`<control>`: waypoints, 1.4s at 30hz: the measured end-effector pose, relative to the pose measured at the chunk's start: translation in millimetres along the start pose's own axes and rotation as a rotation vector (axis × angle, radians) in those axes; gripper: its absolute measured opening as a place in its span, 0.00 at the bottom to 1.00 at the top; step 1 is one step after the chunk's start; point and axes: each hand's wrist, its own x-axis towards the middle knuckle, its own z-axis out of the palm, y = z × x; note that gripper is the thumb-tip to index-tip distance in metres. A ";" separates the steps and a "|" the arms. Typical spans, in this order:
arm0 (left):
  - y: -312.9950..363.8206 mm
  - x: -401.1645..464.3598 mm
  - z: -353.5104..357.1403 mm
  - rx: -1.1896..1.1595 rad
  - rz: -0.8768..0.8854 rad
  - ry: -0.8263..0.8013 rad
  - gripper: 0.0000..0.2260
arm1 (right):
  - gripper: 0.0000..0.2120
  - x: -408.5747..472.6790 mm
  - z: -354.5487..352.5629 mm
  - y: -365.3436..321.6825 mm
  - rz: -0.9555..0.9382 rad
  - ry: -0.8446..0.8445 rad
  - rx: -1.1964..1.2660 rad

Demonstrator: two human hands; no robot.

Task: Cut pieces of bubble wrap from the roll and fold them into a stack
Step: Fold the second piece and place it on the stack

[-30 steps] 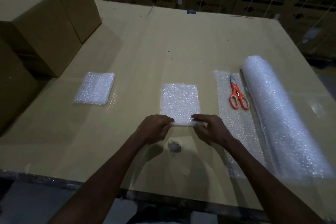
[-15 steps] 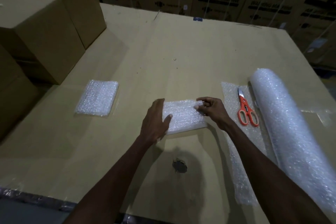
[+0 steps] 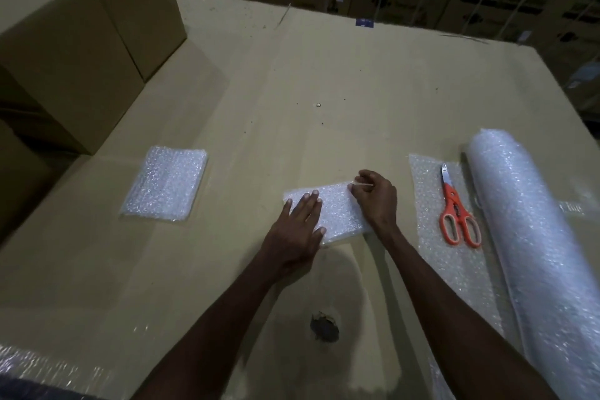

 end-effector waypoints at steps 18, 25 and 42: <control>-34.9 55.4 -26.6 0.067 0.069 -0.220 0.25 | 0.10 -99.7 -3.4 -5.0 -0.077 0.223 -0.267; -9.9 42.4 -36.7 0.056 -0.081 -0.098 0.16 | 0.22 -118.0 6.4 -28.2 0.382 0.211 0.004; 15.9 -11.7 -94.0 -1.122 -0.633 0.015 0.44 | 0.10 -92.2 -32.7 -78.3 0.262 -0.239 0.762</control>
